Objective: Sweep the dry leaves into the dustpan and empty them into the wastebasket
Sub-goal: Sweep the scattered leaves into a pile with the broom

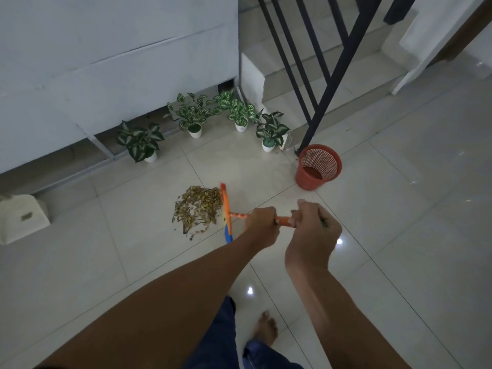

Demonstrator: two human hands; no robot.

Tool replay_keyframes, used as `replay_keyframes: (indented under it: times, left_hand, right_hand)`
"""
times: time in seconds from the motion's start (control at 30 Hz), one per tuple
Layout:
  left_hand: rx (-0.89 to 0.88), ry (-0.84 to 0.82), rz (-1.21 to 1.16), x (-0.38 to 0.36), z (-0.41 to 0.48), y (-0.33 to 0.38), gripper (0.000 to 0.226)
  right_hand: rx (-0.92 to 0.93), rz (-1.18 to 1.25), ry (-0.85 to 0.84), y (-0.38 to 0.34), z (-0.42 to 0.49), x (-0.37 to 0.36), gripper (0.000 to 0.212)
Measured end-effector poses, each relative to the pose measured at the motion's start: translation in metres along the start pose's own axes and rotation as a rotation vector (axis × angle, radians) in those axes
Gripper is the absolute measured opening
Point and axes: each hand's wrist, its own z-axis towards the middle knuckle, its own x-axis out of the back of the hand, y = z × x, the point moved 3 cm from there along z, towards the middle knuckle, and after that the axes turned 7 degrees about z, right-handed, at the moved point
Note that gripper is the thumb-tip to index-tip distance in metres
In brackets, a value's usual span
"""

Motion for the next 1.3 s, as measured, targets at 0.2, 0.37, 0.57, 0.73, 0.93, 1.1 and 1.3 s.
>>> replay_keyframes:
  times: [0.2, 0.37, 0.57, 0.73, 0.93, 1.1, 1.3]
  left_hand:
    - [-0.105, -0.066, -0.041, 0.014, 0.021, 0.026, 0.011]
    - [-0.082, -0.155, -0.009, 0.001, 0.028, -0.008, 0.010]
    - [0.017, -0.092, -0.016, 0.021, 0.042, -0.037, 0.009]
    - [0.035, -0.002, -0.085, 0.072, 0.072, -0.027, 0.016]
    - [0.040, 0.072, -0.125, 0.128, 0.097, -0.029, 0.016]
    - [0.146, 0.113, -0.112, 0.145, 0.099, -0.059, 0.023]
    - [0.409, 0.081, -0.106, 0.135, 0.088, -0.114, 0.029]
  right_hand:
    - [0.115, -0.040, 0.015, -0.017, 0.014, -0.003, 0.031]
    - [0.060, -0.115, -0.063, 0.021, 0.004, -0.017, 0.041]
    - [-0.027, -0.042, -0.043, 0.022, 0.025, -0.049, 0.038]
    - [0.038, -0.010, -0.108, -0.012, 0.060, -0.096, 0.031]
    - [0.110, 0.016, -0.259, -0.045, 0.071, -0.150, 0.026]
    - [0.024, 0.048, -0.317, -0.041, 0.080, -0.183, 0.032]
    - [-0.156, 0.071, -0.524, 0.000, 0.086, -0.219, 0.063]
